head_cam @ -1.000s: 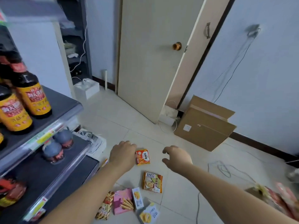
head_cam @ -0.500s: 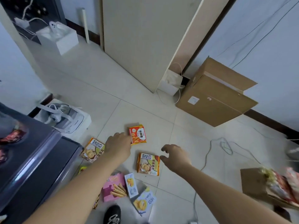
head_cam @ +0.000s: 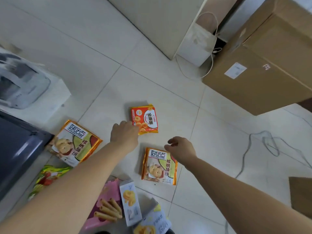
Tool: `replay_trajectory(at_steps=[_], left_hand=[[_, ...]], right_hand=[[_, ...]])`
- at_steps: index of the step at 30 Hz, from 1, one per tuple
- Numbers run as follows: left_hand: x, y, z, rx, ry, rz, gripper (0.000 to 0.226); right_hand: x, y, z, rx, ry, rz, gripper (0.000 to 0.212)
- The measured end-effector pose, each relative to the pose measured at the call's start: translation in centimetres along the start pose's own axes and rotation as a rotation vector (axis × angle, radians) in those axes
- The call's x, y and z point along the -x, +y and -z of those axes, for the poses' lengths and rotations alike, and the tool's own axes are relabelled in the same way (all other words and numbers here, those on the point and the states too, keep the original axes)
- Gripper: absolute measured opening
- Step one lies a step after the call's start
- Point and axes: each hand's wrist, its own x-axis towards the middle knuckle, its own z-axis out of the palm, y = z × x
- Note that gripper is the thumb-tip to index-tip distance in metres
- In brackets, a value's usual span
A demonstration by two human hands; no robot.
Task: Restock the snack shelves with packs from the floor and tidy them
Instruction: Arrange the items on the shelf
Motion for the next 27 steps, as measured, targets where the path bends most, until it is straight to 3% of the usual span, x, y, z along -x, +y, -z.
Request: replay_trajectory(at_steps=[4, 7, 14, 18, 21, 24, 27], left_hand=[[-5.8, -0.5, -7.1, 0.037, 0.028, 0.055, 0.03], [-10.7, -1.3, -11.0, 0.121, 0.063, 0.083, 0.045], [-19.1, -2.6, -13.4, 0.158, -0.003, 0.068, 0.074], [-20.1, -3.7, -14.5, 0.163, -0.1, 0.037, 0.079], [-19.1, -3.8, -15.1, 0.167, -0.058, 0.05, 0.079], [-17.3, -2.9, -15.4, 0.106, -0.18, 0.05, 0.077], [-16.0, -1.7, -16.6, 0.499, -0.284, 0.053, 0.068]], right_hand=[[-7.4, 1.7, -4.5, -0.175, -0.021, -0.046, 0.036], [-11.9, 2.6, -7.2, -0.253, -0.051, -0.049, 0.037], [-16.4, 4.2, -10.3, -0.339, -0.128, -0.086, 0.04], [-16.7, 5.0, -11.4, -0.385, -0.171, -0.114, 0.047], [-16.7, 4.9, -12.1, -0.413, -0.179, -0.12, 0.047], [-17.2, 4.6, -13.0, -0.522, -0.197, -0.172, 0.043], [-18.2, 4.2, -13.7, -0.624, -0.164, -0.188, 0.045]])
